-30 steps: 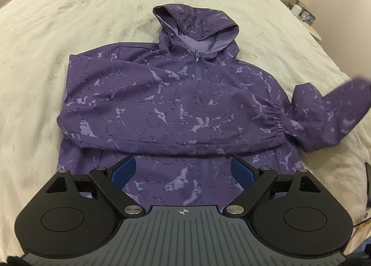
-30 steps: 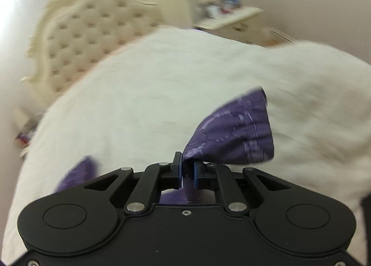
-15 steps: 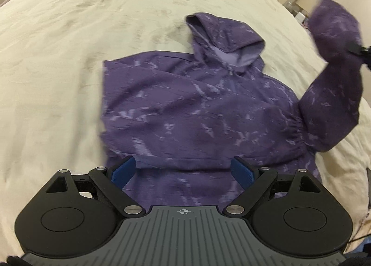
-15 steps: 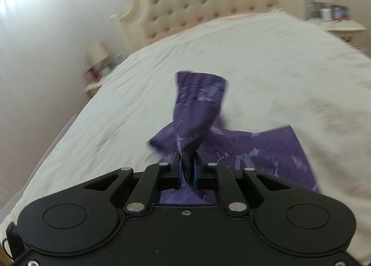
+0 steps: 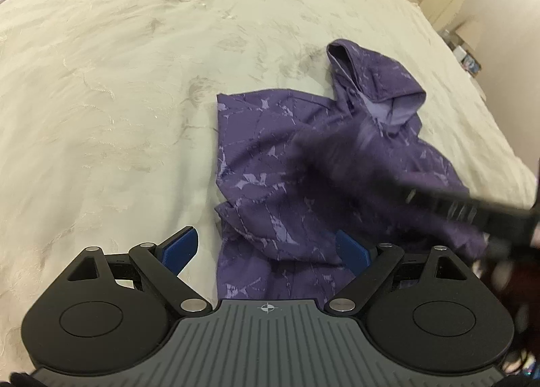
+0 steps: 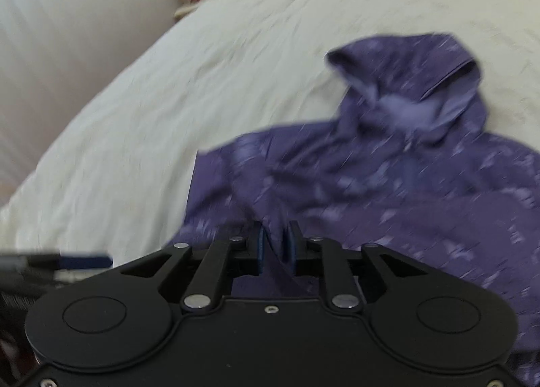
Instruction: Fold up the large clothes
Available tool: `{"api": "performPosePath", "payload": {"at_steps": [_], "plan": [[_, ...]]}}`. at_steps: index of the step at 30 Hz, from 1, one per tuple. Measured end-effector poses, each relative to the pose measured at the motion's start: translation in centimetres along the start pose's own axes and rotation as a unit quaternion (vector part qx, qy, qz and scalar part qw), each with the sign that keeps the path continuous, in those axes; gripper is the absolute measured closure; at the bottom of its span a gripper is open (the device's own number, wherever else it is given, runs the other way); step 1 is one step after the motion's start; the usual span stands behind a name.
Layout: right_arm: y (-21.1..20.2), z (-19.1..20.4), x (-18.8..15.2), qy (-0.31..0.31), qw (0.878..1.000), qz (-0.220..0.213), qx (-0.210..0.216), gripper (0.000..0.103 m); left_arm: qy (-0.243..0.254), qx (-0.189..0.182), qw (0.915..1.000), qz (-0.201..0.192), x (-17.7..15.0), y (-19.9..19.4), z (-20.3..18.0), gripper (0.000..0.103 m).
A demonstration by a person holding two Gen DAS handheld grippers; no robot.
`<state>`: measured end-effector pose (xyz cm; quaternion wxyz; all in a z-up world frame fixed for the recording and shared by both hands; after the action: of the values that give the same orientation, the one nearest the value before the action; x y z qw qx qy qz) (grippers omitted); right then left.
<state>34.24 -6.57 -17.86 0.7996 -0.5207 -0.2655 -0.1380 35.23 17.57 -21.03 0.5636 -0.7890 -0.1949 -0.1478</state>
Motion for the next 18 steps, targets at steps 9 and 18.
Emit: {"api": "performPosePath", "payload": {"at_steps": [9, 18], "plan": [[-1.3, -1.9, -2.9, 0.004, 0.999, 0.032, 0.0, 0.04, -0.003, -0.041, 0.9991, 0.005, 1.9, 3.0, -2.6, 0.014], [-5.8, -9.0, -5.8, 0.058, 0.996, 0.026, -0.067, 0.039, 0.0, -0.028, 0.9983, 0.051, 2.2, 9.7, -4.4, 0.034]]}}
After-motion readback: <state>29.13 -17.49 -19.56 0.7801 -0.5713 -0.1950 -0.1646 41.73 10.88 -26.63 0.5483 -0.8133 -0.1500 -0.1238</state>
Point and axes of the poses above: each gripper's, at about its wrist camera, not at the fingertips, and y roughly the way its jaws point, z to its left, x to its top, the point moved 6 cm from there along y, roughly the way its jaws point
